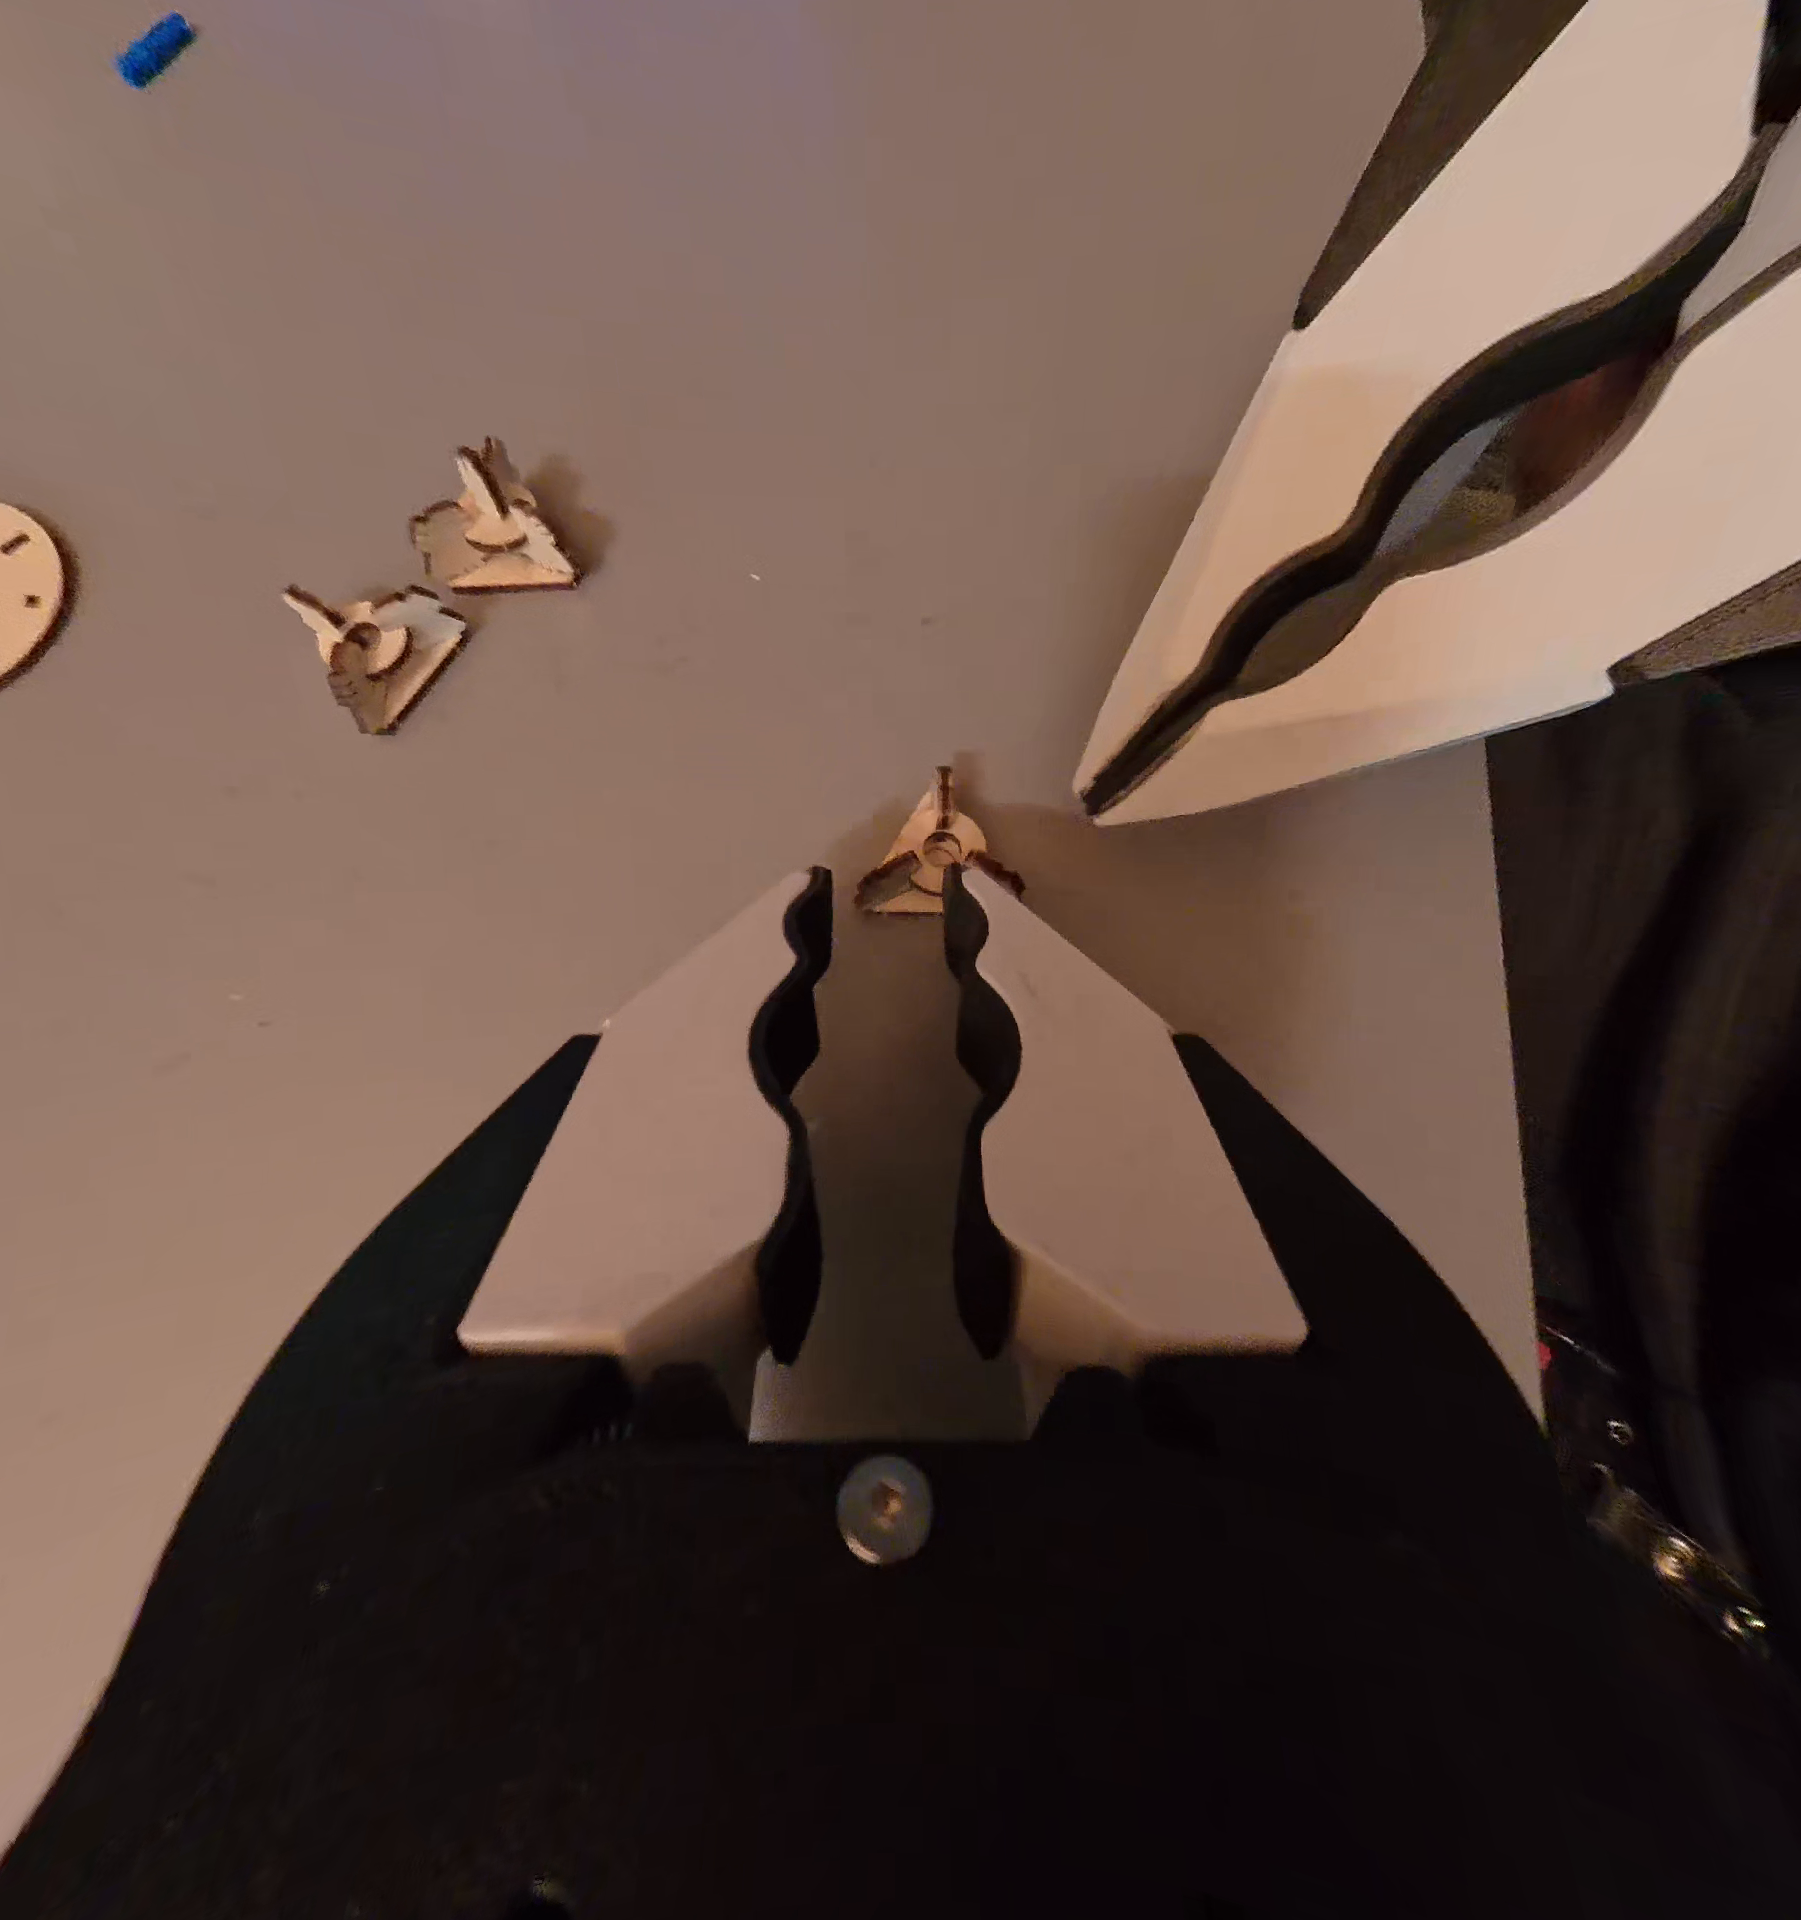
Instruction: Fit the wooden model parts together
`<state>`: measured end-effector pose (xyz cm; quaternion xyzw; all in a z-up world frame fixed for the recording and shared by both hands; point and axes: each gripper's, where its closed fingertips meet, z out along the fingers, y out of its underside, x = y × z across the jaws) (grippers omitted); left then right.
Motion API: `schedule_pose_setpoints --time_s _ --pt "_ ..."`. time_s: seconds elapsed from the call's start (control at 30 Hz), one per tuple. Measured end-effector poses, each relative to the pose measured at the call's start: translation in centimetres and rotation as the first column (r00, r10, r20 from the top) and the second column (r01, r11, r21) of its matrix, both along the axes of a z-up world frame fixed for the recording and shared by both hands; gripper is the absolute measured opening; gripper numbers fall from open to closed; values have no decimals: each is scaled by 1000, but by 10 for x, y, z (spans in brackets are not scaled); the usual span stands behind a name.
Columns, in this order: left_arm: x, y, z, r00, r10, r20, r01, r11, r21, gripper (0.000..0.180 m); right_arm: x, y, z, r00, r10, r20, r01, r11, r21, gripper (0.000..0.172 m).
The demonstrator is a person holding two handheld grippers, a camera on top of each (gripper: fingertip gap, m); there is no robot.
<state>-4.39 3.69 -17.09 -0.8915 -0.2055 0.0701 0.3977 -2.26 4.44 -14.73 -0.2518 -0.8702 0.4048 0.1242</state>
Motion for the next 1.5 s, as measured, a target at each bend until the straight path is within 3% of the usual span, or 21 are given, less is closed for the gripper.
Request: schedule_pose_setpoints --time_s 0.13,0.27,0.57,0.73,0.9,1.23,1.5 --pt "7 -1 -1 987 69 149 -71 997 11 5 -6 5 5 1000 -2 4 2 1000 -6 0" --pt "16 0 5 972 56 229 -69 996 51 6 -4 5 9 1000 7 19 -6 999 -32 0" --pt "-3 -7 10 980 115 164 -130 988 87 19 11 -1 -4 997 62 -41 -58 993 104 0" --pt "0 -7 4 980 98 172 -111 992 66 20 6 0 -5 997 66 35 -68 994 82 0" --pt "4 -8 3 986 49 158 -59 996 61 19 -4 11 -6 994 82 75 -93 983 158 0" --pt "11 -4 -10 992 -8 129 9 1000 -5 22 -14 -7 2 974 191 123 -220 933 286 0" --pt "0 -11 11 997 20 70 -25 996 83 18 -17 -16 10 972 218 89 -235 915 327 0"
